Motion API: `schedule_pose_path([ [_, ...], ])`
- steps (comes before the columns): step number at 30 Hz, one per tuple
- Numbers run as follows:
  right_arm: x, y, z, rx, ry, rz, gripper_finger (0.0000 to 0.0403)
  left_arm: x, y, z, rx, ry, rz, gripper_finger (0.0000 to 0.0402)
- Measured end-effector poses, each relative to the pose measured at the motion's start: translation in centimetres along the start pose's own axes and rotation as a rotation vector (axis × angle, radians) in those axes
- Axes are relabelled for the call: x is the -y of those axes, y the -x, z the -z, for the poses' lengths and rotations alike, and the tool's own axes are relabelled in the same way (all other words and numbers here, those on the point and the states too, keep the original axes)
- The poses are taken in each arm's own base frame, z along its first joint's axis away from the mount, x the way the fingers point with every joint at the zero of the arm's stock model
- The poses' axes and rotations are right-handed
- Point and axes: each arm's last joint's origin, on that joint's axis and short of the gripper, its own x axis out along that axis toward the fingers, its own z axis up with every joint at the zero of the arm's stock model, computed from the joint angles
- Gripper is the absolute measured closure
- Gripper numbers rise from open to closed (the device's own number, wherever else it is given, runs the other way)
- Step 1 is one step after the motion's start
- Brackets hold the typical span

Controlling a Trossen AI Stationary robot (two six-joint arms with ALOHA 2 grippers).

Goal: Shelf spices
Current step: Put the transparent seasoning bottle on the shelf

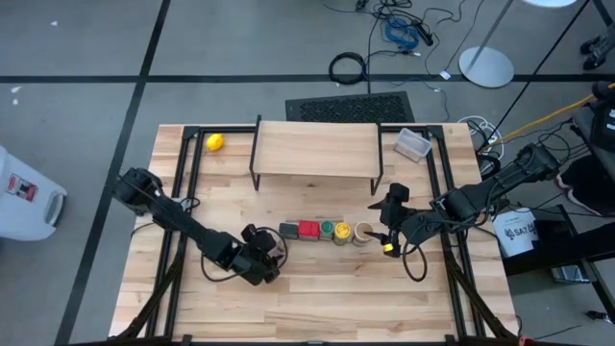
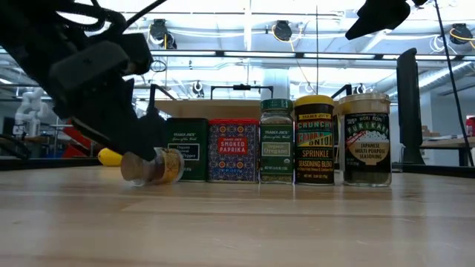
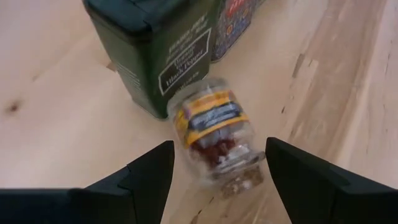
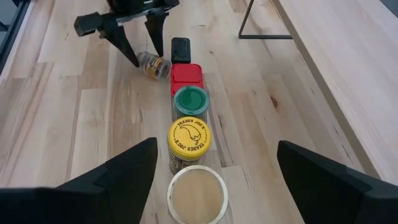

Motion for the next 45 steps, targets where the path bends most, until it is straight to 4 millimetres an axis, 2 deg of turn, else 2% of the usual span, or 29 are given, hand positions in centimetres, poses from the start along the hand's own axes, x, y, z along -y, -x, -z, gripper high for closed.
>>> schedule_pose_path([
  [8, 0.0, 0.0, 0.0, 0.0, 0.0, 0.0, 0.0085, -0.2, -0.9, 0.8, -0.021, 0.013, -0.042, 0.0139],
  [13, 0.0, 0.0, 0.0, 0.0, 0.0, 0.0, 0.0085, -0.2, -0.9, 0.8, -0.004, -0.001, -0.05, 0.0139],
  [19, 0.0, 0.0, 0.0, -0.001, 0.001, 0.0, 0.0085, 0.3, -0.9, 0.4, 0.035, -0.103, -0.017, 0.0139],
  [37, 0.0, 0.0, 0.0, 0.0, 0.0, 0.0, 0.0085, 0.2, -1.0, 0.2, 0.041, -0.156, -0.025, 0.014],
  [45, 0.0, 0.0, 0.0, 0.0, 0.0, 0.0, 0.0085, 0.2, -2.0, 1.0, 0.02, -0.173, -0.04, 0.0187],
])
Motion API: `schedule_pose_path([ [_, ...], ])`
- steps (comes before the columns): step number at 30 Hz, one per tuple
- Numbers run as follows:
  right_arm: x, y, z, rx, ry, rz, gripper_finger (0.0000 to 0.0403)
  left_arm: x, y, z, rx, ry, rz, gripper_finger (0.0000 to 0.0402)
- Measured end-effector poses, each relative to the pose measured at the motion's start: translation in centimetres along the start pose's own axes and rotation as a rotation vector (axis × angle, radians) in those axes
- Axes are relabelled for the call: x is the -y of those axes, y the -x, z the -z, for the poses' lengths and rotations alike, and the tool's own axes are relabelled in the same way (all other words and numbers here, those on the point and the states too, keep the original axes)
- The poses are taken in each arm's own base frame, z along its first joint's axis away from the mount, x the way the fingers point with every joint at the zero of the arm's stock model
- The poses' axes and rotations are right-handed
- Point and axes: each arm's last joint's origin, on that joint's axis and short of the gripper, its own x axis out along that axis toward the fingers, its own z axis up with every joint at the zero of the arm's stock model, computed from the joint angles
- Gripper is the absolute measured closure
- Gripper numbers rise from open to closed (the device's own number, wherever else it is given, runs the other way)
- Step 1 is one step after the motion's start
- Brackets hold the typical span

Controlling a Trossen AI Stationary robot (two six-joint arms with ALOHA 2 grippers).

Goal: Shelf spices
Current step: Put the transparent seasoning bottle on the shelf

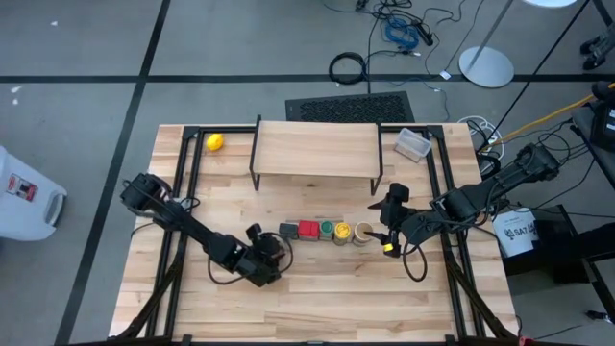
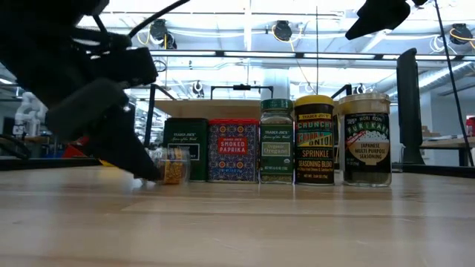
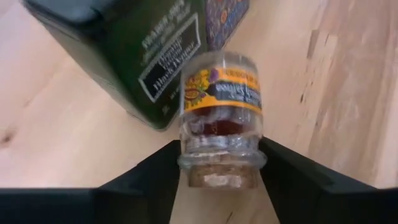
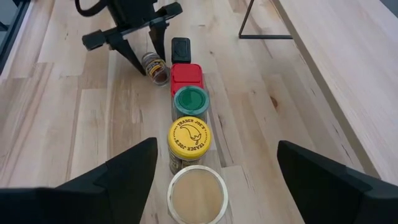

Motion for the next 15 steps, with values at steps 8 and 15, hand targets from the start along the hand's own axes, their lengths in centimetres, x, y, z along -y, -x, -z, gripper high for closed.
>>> schedule_pose_path([
  [8, 0.0, 0.01, 0.0, 0.0, -0.004, 0.0, 0.0085, 0.4, -0.71, 0.26, 0.025, 0.008, 0.005, 0.0217],
  [15, 0.0, 0.0, 0.0, 0.0, -0.004, 0.0, 0.0085, 0.77, -0.31, 0.38, 0.018, 0.003, 0.04, 0.0213],
])
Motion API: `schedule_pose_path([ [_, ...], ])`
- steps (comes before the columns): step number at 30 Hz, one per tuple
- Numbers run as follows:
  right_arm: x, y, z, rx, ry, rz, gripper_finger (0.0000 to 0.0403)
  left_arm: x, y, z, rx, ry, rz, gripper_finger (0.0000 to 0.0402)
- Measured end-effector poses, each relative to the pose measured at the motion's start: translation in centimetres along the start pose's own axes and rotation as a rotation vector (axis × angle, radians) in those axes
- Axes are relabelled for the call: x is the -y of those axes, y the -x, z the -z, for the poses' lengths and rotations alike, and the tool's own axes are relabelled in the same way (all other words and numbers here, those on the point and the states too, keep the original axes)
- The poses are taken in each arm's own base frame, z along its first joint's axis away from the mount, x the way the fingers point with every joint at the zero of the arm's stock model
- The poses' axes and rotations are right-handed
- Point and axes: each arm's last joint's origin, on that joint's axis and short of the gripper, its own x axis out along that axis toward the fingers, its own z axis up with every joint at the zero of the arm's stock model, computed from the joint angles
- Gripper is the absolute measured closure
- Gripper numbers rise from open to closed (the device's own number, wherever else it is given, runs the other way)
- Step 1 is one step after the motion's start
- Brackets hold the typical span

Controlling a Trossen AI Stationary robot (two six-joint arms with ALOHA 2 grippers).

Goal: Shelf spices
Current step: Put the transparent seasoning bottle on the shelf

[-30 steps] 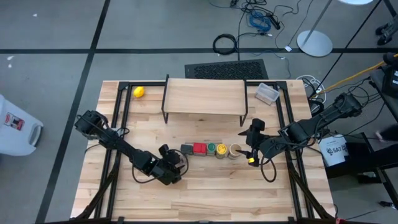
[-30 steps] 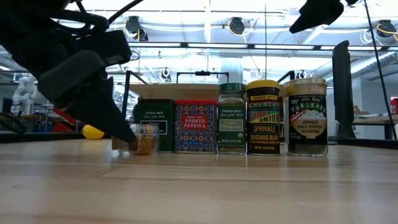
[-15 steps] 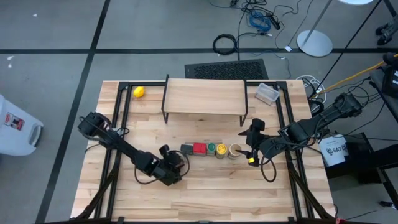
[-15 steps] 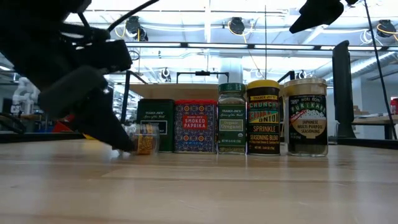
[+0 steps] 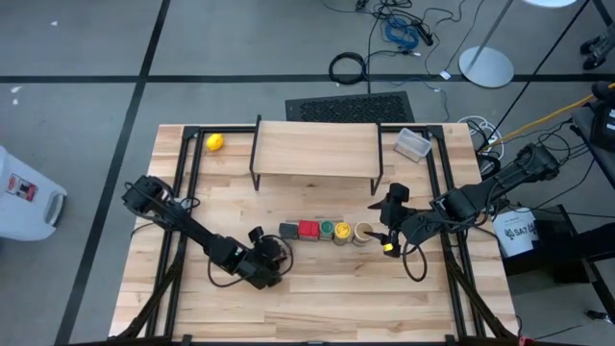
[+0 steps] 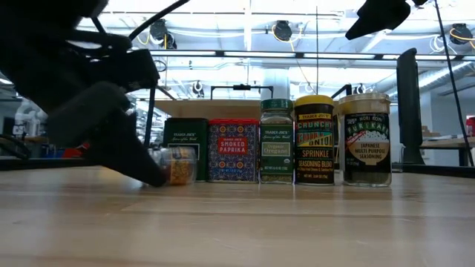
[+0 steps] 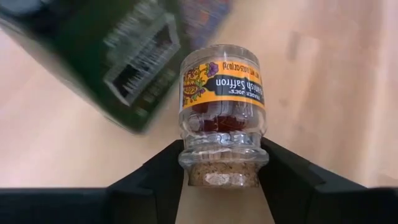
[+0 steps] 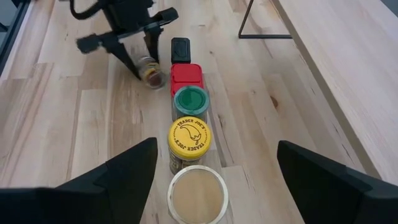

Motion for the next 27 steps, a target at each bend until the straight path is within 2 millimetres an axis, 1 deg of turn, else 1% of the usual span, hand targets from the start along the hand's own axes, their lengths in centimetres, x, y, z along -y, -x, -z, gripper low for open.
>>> schedule_pose_path([
  [4, 0.0, 0.0, 0.0, 0.0, 0.0, 0.0, 0.0085, 0.5, 1.3, -0.4, -0.028, -0.002, 0.094, 0.0213],
  [9, 0.0, 0.0, 0.0, 0.001, -0.001, -0.001, 0.0085, 0.5, 4.1, -2.4, -0.003, -0.025, 0.226, 0.0214],
  [13, -0.1, 0.0, -0.2, 0.021, -0.015, -0.01, 0.0085, -0.3, 6.6, -3.9, 0.003, -0.07, 0.301, 0.0214],
  [18, -0.3, -0.3, -1.2, 0.094, -0.113, -0.031, 0.0085, -2.3, 9.8, -5.6, -0.003, -0.156, 0.324, 0.0214],
  [21, -0.3, -1.2, -2.0, 0.141, -0.175, -0.035, 0.0085, -3.4, 11.9, -7.5, -0.025, -0.234, 0.294, 0.0214],
  [23, -0.5, -2.0, -2.5, 0.163, -0.177, -0.052, 0.0085, -4.0, 13.3, -8.9, -0.036, -0.306, 0.271, 0.0214],
  [27, -1.2, -4.5, -3.5, 0.182, -0.125, -0.197, 0.0085, -4.6, 15.8, -12.0, -0.032, -0.487, 0.244, 0.0214],
])
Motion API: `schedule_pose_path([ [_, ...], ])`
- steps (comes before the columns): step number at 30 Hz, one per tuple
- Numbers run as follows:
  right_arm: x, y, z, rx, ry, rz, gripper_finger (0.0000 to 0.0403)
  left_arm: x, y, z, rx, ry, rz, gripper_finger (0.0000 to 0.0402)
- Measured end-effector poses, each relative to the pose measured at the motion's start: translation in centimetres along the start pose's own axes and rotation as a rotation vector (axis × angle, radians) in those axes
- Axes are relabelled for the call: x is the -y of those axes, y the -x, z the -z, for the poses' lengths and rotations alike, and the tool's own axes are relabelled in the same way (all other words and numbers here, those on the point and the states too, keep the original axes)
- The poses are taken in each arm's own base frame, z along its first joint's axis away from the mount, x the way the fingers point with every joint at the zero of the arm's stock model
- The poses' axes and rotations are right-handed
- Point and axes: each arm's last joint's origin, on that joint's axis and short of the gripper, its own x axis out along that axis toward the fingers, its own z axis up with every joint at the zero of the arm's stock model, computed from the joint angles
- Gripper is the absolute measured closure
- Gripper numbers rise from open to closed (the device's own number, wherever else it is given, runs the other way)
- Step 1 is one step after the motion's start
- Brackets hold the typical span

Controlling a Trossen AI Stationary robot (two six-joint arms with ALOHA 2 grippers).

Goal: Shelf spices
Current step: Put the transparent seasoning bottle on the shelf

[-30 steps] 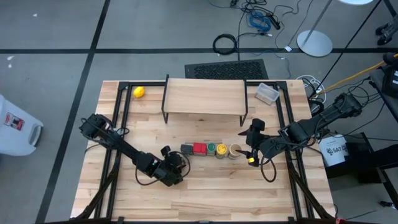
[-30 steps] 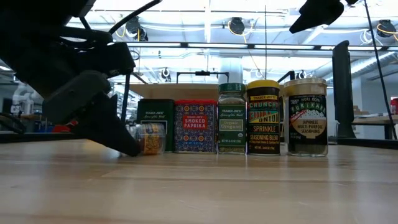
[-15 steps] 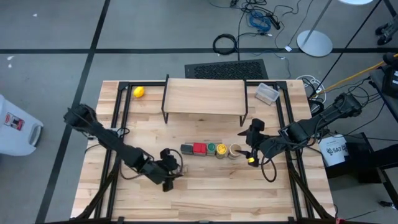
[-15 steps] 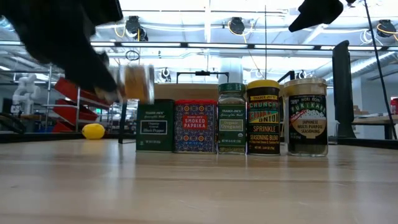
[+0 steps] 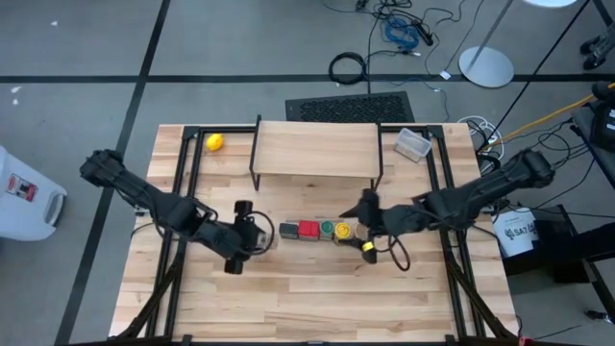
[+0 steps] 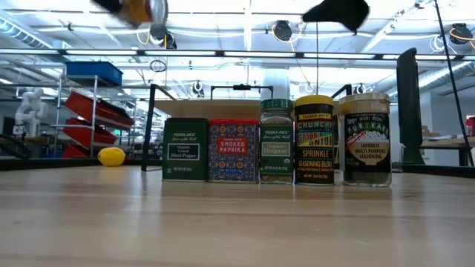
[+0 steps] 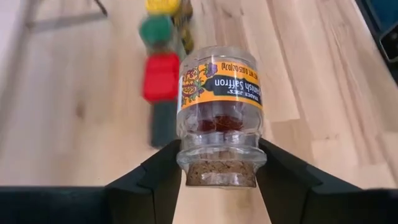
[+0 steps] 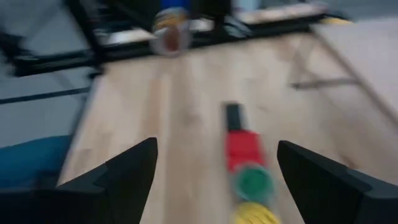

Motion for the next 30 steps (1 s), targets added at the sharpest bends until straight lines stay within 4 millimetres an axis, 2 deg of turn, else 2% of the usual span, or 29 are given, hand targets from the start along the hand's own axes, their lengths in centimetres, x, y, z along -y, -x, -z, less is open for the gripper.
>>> schedule_pose_path([
  [3, 0.3, -2.0, -0.7, 0.046, 0.035, -0.126, 0.0085, -1.0, 1.7, -1.9, 0.012, -0.105, -0.016, 0.0214],
  [6, 1.4, -3.4, -1.8, 0.113, 0.039, -0.228, 0.0085, -1.8, 2.6, -3.1, -0.006, -0.202, -0.036, 0.0214],
  [11, 4.0, -5.1, -3.0, 0.204, -0.034, -0.258, 0.0085, -3.3, 3.0, -4.3, -0.128, -0.283, -0.073, 0.0214],
  [15, 6.2, -6.4, -3.5, 0.229, -0.129, -0.277, 0.0085, -4.2, 2.5, -4.9, -0.234, -0.33, -0.092, 0.0214],
  [19, 7.7, -8.3, -3.0, 0.201, -0.191, -0.352, 0.0085, -4.8, 1.7, -5.8, -0.288, -0.372, -0.097, 0.0214],
  [25, 8.6, -11.3, -2.0, 0.227, -0.233, -0.452, 0.0085, -5.2, 0.0, -6.6, -0.389, -0.444, -0.11, 0.0214],
  [30, 9.3, -12.6, -1.7, 0.275, -0.262, -0.494, 0.0085, -5.1, -1.9, -6.7, -0.455, -0.49, -0.103, 0.0214],
])
